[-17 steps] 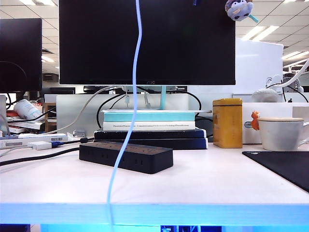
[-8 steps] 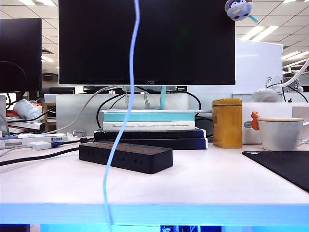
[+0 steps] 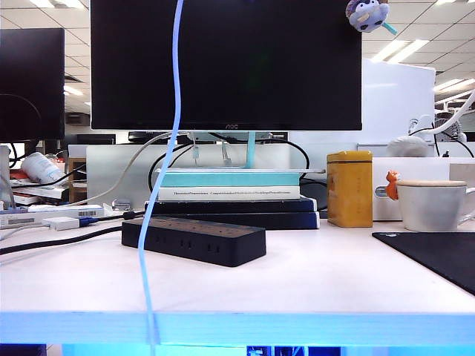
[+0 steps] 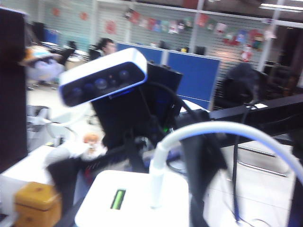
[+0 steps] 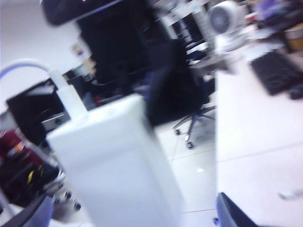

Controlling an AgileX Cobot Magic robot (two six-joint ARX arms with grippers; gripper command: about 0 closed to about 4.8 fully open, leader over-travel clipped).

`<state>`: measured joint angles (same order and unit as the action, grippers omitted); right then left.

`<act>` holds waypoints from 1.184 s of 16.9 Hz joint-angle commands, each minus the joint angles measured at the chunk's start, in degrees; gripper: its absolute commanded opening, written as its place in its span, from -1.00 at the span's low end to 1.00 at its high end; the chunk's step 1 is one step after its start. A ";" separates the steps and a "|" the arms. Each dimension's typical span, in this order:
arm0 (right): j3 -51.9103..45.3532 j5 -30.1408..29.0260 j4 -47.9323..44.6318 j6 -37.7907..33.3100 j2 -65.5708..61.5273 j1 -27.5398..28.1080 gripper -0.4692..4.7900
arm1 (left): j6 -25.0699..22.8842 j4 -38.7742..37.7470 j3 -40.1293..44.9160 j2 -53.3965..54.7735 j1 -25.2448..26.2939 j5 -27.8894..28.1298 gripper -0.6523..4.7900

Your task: Plug the white charger into the left socket.

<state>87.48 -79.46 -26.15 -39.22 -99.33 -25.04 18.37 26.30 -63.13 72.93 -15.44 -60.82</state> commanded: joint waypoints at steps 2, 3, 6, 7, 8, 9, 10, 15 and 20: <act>0.13 2.12 -0.63 1.79 0.48 -2.40 1.00 | 0.72 1.20 -0.46 -0.31 -0.04 -1.60 -0.47; 0.13 2.27 -0.52 1.79 0.48 -2.69 1.00 | 0.72 1.20 -0.46 -0.31 -0.04 -1.60 -0.47; 0.13 2.89 1.77 1.81 0.48 -2.82 1.00 | 0.79 1.22 -0.46 -0.31 -0.04 -1.62 -0.47; 0.13 3.06 1.92 1.84 0.46 -3.08 1.00 | 1.44 1.25 -0.46 -0.31 -0.04 -1.62 -0.47; 0.11 3.56 1.99 2.05 0.48 -3.98 1.00 | 1.62 1.22 -0.46 -0.31 -0.04 -1.75 -0.47; 0.11 3.52 2.03 2.21 0.46 -4.85 1.00 | 1.60 1.25 -0.46 -0.31 -0.04 -1.84 -0.47; 0.09 3.54 2.12 2.49 0.46 -5.66 0.90 | 1.62 1.25 -0.46 -0.31 -0.04 -2.03 -0.47; 0.11 3.48 2.08 3.26 0.50 -5.60 0.42 | 1.79 1.22 -0.46 -0.31 -0.04 -2.47 -0.47; 0.11 3.93 2.03 3.28 0.50 -5.60 -0.18 | 1.81 1.22 -0.46 -0.31 -0.04 -3.52 -0.47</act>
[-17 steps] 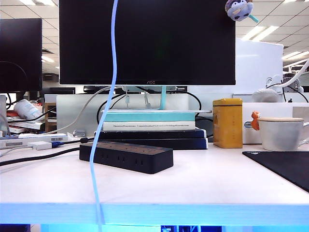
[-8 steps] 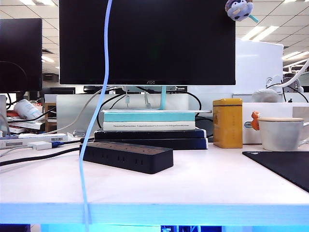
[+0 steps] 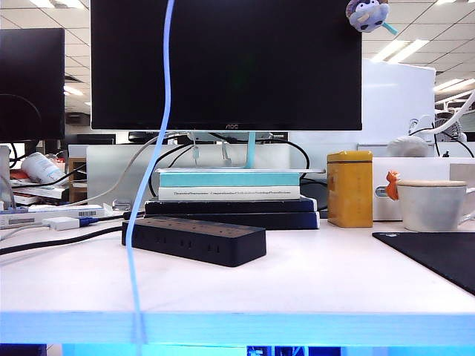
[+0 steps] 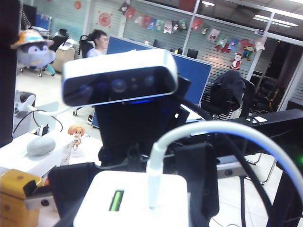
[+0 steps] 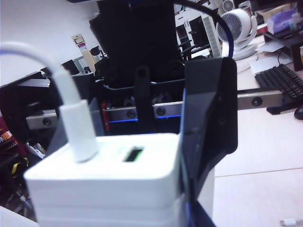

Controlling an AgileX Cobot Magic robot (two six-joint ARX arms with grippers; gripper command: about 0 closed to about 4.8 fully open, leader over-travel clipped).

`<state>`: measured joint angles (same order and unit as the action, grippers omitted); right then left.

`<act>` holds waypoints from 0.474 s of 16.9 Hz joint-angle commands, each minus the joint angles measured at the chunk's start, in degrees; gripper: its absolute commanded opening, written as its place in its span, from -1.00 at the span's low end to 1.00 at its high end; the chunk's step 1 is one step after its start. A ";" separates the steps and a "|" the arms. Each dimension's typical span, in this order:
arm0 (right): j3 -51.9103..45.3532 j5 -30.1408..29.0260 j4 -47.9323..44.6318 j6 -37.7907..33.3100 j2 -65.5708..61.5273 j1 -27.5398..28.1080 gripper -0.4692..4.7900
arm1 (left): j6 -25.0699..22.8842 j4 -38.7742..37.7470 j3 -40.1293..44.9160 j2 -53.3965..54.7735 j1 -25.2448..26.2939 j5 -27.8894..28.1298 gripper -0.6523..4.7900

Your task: Plug the white charger into the left socket.

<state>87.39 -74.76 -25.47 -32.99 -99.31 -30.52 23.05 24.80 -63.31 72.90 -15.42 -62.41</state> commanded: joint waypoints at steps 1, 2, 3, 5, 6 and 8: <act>0.20 -0.70 1.18 -2.93 0.48 -0.11 -0.18 | -2.86 2.73 -0.28 -0.28 -0.07 -1.92 -0.47; 0.20 -0.55 1.20 -2.93 0.48 -0.11 -0.18 | -2.86 2.73 -0.28 -0.28 -0.07 -1.92 -0.47; 0.20 -0.55 1.20 -2.89 0.48 -0.11 -0.18 | -2.86 2.73 -0.28 -0.28 -0.07 -1.92 -0.47; 0.20 -0.90 1.20 -2.89 0.48 -0.11 -0.04 | -2.86 2.73 -0.28 -0.28 -0.07 -1.92 -0.47; 0.20 -1.03 1.20 -2.91 0.48 -0.07 -0.01 | -2.84 2.73 -0.28 -0.28 -0.07 -1.92 -0.47; 0.28 -1.14 1.25 -2.95 0.50 0.79 0.26 | -2.67 2.73 -0.28 -0.28 -0.07 -1.97 -0.47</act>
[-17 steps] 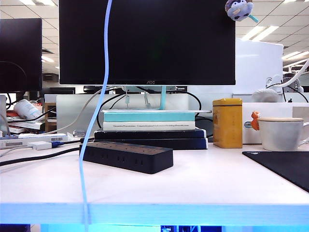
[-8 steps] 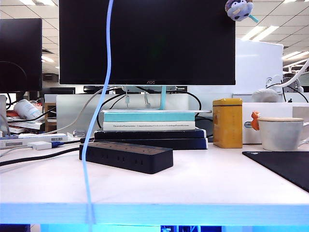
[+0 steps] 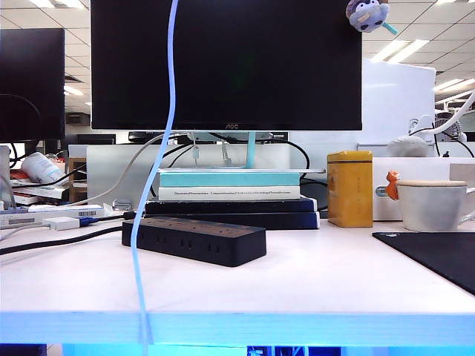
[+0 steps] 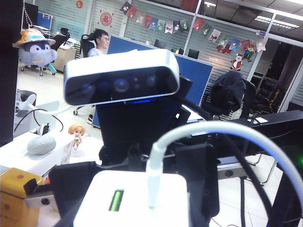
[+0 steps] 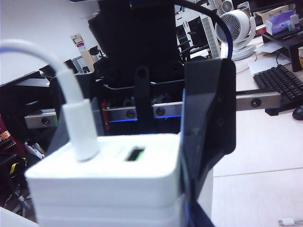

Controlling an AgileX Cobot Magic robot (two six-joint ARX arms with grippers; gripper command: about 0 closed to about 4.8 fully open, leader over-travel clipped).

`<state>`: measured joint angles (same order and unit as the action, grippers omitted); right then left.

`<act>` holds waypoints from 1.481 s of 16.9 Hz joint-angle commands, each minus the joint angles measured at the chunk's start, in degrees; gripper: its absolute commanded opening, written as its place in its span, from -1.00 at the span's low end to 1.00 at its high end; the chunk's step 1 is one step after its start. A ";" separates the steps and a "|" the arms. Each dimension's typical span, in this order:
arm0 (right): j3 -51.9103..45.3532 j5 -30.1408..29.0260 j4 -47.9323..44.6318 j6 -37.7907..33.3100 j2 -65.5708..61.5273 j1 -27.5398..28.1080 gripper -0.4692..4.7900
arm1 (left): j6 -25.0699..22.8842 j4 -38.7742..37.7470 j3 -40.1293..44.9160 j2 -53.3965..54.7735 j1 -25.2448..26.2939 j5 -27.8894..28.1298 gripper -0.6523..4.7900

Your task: Plug the white charger into the left socket.

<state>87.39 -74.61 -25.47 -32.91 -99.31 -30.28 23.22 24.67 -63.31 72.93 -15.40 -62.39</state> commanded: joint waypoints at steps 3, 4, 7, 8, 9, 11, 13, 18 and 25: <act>0.33 -1.57 1.22 -3.04 0.50 1.31 0.26 | -2.69 2.84 -0.28 -0.31 -0.09 -2.38 -0.47; 0.33 -1.57 1.20 -2.82 0.50 1.36 0.26 | -1.64 2.86 -0.28 -0.33 -0.09 -2.38 -0.47; 0.33 -2.14 1.20 -0.72 0.50 1.38 0.52 | -1.62 2.86 -0.28 -0.31 -0.09 -2.40 -0.47; 0.33 -2.25 1.25 0.11 0.50 1.38 0.52 | -1.60 2.86 -0.28 -0.31 -0.09 -2.43 -0.47; 0.33 -2.23 1.22 1.09 0.50 1.36 0.52 | -1.57 2.86 -0.28 -0.31 -0.09 -2.73 -0.47; 0.33 -2.21 1.29 2.49 0.50 1.38 0.51 | -1.57 2.84 -0.28 -0.31 -0.09 -3.26 -0.47; 0.33 -2.03 1.68 2.99 0.48 1.36 0.41 | -1.55 2.84 -0.31 -0.31 -0.09 -3.28 -0.47; 0.33 -2.45 1.68 2.99 0.48 1.38 -0.26 | -1.55 2.86 -0.31 -0.31 -0.09 -3.26 -0.47; 0.33 -2.03 2.69 2.99 0.48 1.36 -0.31 | -1.79 2.86 -0.31 -0.33 -0.09 -3.23 0.60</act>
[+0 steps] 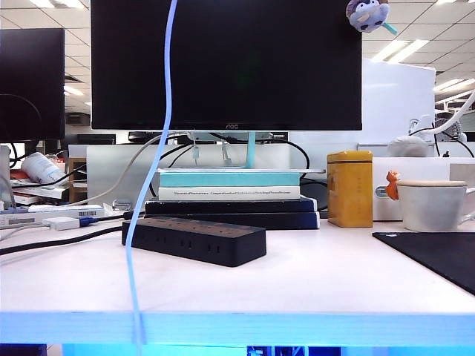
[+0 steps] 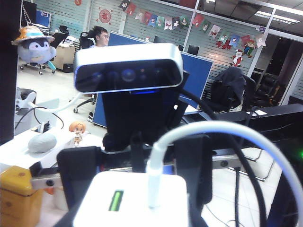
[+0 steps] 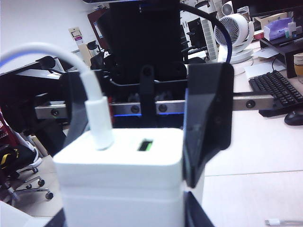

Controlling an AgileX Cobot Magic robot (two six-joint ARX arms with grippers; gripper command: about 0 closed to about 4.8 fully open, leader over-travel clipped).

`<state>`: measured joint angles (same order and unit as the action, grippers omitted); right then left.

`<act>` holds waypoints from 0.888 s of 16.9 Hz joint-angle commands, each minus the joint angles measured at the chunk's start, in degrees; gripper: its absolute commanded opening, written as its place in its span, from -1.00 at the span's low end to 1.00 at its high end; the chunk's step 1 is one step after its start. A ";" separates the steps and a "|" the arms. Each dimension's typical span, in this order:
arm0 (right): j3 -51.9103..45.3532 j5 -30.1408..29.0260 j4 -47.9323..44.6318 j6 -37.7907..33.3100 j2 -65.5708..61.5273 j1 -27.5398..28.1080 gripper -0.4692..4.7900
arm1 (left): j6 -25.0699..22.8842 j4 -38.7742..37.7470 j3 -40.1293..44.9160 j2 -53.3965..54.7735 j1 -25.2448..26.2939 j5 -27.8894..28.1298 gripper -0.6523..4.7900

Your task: Plug the white charger into the left socket.

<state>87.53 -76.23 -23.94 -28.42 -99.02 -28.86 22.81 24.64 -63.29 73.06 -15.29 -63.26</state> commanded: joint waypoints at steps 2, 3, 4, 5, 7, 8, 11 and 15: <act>0.20 -0.42 1.09 -1.16 0.20 -0.04 -0.31 | -1.40 2.91 -0.33 -0.46 -0.17 -2.34 0.78; 0.20 -0.39 1.11 0.09 0.20 -0.02 -0.31 | -1.38 2.91 -0.33 -0.48 0.83 -2.36 1.00; 0.20 -0.33 0.96 0.42 0.20 -0.02 -0.31 | -1.20 2.84 -0.33 -0.48 2.45 -2.38 1.00; 0.20 -0.09 1.01 0.87 0.20 0.00 -0.31 | -0.33 2.86 -0.33 -0.48 4.31 -2.38 1.00; 0.20 1.60 1.01 1.95 0.20 0.00 -0.31 | 1.88 2.86 -0.33 -0.48 8.35 -2.93 1.00; 0.20 3.06 1.27 3.23 0.20 0.00 -0.31 | 1.95 2.82 -0.33 -0.48 10.75 -4.07 1.00; 0.20 11.76 2.34 8.37 0.20 0.00 -0.31 | 2.73 2.86 -0.33 -0.50 14.34 -4.17 1.00; 0.13 28.96 11.82 22.51 0.13 -0.39 -0.39 | 2.60 2.91 -0.31 -0.50 15.17 -0.85 1.00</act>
<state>87.46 -51.68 -13.80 -10.55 -99.20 -29.02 25.36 26.98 -63.35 72.82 -0.03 -64.62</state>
